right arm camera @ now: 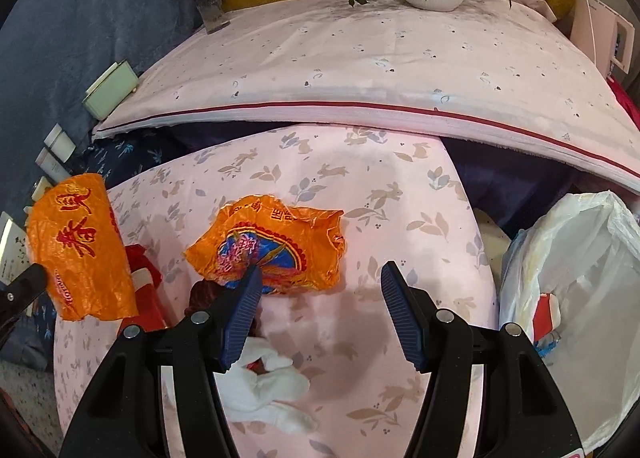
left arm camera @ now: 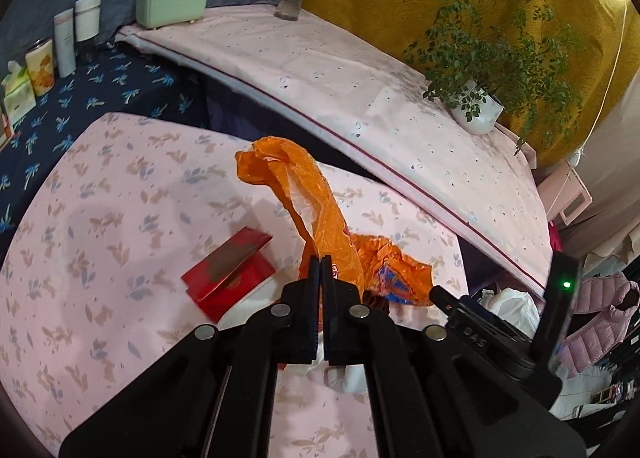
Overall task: Collect trash
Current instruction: 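Grasp the orange foil wrapper with the right gripper while the left lifts the bag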
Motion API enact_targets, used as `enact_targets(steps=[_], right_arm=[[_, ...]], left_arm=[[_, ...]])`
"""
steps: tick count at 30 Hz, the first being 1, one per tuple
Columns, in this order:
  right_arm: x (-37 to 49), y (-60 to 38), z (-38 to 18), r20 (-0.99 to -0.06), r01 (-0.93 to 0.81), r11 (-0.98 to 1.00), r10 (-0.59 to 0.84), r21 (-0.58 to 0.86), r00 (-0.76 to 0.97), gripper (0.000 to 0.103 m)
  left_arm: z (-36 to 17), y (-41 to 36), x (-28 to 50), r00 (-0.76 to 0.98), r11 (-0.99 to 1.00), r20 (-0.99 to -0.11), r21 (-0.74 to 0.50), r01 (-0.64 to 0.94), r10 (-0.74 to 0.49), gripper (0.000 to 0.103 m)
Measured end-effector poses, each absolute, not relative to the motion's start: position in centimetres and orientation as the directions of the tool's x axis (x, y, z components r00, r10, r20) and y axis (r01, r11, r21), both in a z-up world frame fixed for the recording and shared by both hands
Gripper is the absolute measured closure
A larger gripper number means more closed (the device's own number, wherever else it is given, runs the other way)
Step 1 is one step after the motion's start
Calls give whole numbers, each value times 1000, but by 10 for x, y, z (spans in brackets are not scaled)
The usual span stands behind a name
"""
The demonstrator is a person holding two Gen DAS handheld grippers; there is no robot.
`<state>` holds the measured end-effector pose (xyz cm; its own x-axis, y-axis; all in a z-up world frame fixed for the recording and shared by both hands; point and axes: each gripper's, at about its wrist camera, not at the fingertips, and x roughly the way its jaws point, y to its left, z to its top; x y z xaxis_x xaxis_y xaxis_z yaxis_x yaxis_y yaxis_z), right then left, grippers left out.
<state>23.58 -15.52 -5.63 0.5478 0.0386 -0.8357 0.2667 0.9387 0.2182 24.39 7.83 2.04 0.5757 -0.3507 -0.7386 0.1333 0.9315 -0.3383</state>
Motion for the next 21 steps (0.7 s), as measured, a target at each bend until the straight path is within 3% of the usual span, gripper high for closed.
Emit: enact_targets(steps=[6, 8, 11, 12, 21], right_arm=[[257, -163, -82, -858, 285, 924, 81, 256, 508, 72], [259, -163, -88, -863, 279, 923, 97, 264, 496, 87], [256, -162, -87, -855, 264, 928, 96, 261, 509, 91], [253, -161, -85, -851, 257, 931, 94, 259, 517, 101], [225, -165, -36, -786, 226, 937, 75, 266, 614, 101]], left_arm=[[19, 61, 256, 572, 935, -742, -315, 164, -350, 103], [16, 58, 257, 568, 935, -744, -313, 169, -352, 103], [13, 54, 257, 563, 936, -749, -306, 172, -348, 103], [13, 53, 256, 563, 937, -750, -305, 173, -348, 103], [21, 37, 237, 560, 934, -748, -301, 193, -357, 103]])
